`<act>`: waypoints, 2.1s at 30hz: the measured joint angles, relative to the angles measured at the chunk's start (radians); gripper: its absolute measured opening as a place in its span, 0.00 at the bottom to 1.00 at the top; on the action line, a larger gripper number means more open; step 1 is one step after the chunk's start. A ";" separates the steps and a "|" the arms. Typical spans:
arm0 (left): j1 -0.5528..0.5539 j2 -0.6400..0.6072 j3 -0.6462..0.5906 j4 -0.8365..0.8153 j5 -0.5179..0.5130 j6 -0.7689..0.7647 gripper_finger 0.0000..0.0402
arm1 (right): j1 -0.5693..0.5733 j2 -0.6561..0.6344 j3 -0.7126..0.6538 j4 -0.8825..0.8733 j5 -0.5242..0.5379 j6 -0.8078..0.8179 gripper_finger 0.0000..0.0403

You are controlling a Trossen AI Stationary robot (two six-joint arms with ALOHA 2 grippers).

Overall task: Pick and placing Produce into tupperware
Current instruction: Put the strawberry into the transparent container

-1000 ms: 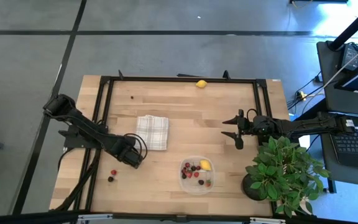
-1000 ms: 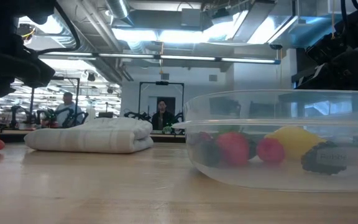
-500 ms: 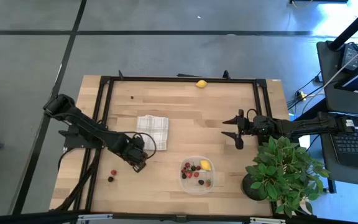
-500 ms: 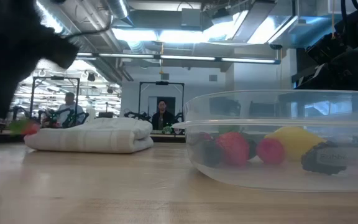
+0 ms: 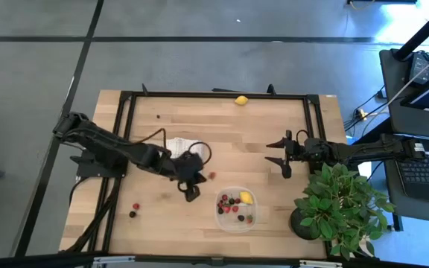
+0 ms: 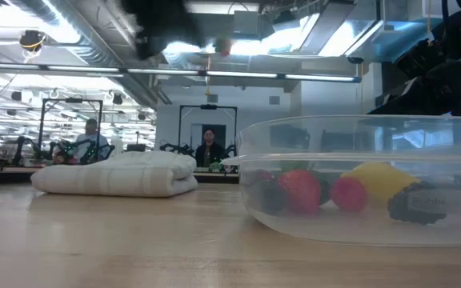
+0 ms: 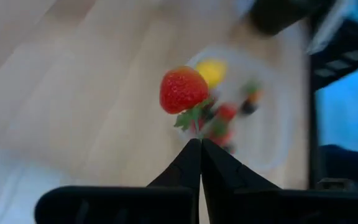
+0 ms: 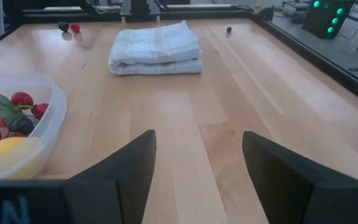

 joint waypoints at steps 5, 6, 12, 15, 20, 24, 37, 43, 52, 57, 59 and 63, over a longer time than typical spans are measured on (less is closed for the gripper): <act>0.050 0.072 0.001 0.226 0.137 0.195 0.00 | 0.000 0.000 0.000 0.000 0.000 0.001 0.60; 0.058 0.094 0.001 0.250 0.154 0.214 0.00 | 0.000 0.000 0.000 0.000 0.000 0.001 0.60; 0.095 0.243 0.000 0.416 0.312 0.231 0.00 | 0.000 0.000 0.000 -0.001 0.000 0.003 0.60; 0.093 0.307 0.016 0.463 0.392 0.231 0.00 | 0.000 0.000 0.000 -0.001 0.000 0.003 0.60; 0.061 0.400 0.146 0.374 0.423 0.302 0.00 | 0.000 0.000 0.000 -0.001 0.000 0.000 0.60; 0.051 0.481 0.302 0.135 0.430 0.328 0.00 | 0.000 0.000 0.000 -0.002 0.000 0.000 0.60; 0.053 0.671 0.635 -0.293 0.346 0.335 0.00 | 0.000 0.000 0.000 -0.017 0.000 0.002 0.60; 0.050 0.674 0.639 -0.312 0.324 0.336 0.00 | 0.000 0.000 0.000 -0.022 0.000 0.001 0.60; 0.046 0.674 0.639 -0.311 0.324 0.335 0.01 | 0.000 0.000 0.000 -0.022 0.000 0.001 0.60; 0.047 0.674 0.639 -0.311 0.323 0.334 0.05 | 0.000 0.000 0.000 -0.022 0.000 0.004 0.60; 0.047 0.674 0.639 -0.311 0.323 0.334 0.06 | 0.000 0.000 0.000 -0.022 0.000 0.005 0.60; 0.047 0.674 0.639 -0.311 0.323 0.335 0.06 | 0.000 0.000 0.000 -0.022 0.000 0.004 0.60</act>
